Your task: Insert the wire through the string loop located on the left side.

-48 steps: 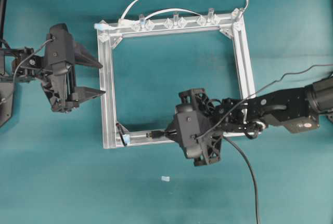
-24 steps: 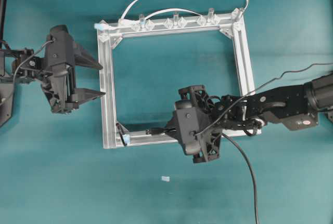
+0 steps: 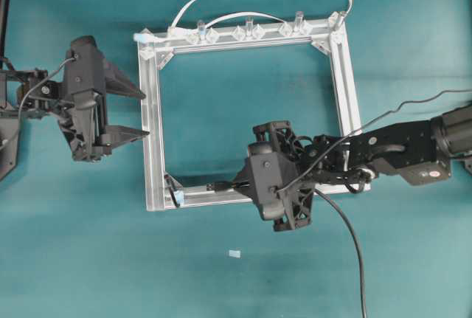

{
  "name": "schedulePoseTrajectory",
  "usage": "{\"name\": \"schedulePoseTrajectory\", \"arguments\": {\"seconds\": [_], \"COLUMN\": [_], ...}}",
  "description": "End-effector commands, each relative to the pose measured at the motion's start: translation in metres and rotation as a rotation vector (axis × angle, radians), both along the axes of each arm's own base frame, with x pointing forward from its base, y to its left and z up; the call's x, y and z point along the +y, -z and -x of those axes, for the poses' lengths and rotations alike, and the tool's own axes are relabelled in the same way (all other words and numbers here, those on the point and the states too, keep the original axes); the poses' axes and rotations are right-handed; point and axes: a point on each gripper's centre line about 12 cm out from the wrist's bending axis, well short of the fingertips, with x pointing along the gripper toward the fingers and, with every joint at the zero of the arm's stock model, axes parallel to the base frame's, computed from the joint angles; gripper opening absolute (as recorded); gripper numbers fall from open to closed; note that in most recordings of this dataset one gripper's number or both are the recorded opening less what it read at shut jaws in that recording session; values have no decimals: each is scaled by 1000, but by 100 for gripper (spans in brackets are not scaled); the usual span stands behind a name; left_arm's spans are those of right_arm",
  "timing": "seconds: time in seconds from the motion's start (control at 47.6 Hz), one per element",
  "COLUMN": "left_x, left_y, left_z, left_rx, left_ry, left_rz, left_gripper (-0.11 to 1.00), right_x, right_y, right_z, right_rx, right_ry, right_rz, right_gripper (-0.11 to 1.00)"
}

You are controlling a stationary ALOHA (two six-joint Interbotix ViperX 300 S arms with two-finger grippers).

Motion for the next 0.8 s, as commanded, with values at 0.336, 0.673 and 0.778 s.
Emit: {"name": "schedulePoseTrajectory", "arguments": {"seconds": [0.336,0.673,0.778], "left_x": [-4,-31,-47], "left_y": [-16,-41,-40], "left_z": [8,41,49], "left_rx": [-45,-55,-2], "left_ry": [11,123,198], "left_rz": [3,13,22], "left_gripper": [89,89,89], "right_x": [0,-1,-1], "right_y": [-20,-20,-20], "right_z": [-5,-5,-5], "right_rx": [-59,-60,-61], "right_ry": [-5,-12,-14], "right_rz": [5,16,18], "right_gripper": [10,10,10]}}
